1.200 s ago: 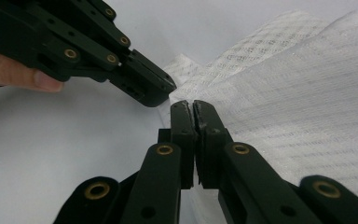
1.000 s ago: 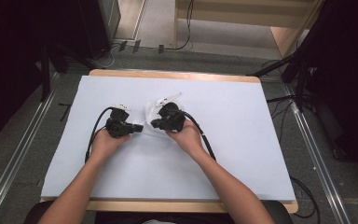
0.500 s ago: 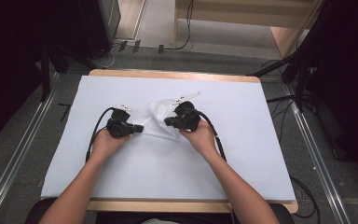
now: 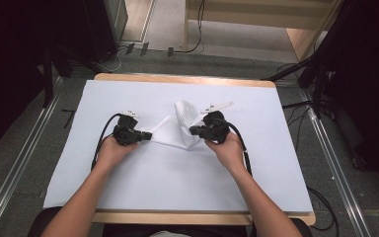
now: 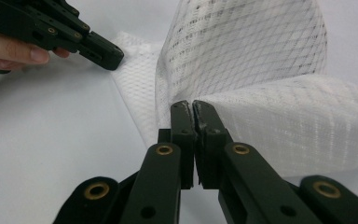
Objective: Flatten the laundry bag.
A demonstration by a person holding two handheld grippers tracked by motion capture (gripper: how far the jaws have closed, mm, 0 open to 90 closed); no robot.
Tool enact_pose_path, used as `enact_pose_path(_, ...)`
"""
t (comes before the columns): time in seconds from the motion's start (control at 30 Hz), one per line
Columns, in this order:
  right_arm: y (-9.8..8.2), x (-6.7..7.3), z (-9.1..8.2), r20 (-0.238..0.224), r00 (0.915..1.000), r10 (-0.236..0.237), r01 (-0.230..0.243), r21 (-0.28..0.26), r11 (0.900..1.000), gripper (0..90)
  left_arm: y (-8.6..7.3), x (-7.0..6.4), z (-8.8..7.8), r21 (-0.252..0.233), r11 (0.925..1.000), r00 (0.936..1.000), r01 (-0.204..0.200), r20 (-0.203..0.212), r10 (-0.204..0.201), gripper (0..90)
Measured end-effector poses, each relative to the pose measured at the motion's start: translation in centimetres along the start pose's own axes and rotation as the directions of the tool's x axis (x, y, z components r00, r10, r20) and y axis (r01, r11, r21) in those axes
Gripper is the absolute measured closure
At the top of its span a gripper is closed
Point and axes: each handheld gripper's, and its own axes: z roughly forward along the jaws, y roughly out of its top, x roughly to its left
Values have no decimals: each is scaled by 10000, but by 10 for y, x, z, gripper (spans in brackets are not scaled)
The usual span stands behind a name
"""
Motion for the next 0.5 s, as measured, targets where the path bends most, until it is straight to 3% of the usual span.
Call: enact_pose_path(0.5, -30, -2, -20, 192, 9986, 488, -486, -112, 9988, 891, 4, 0, 0, 235, 9997, 10000, -46, 83, 44, 883)
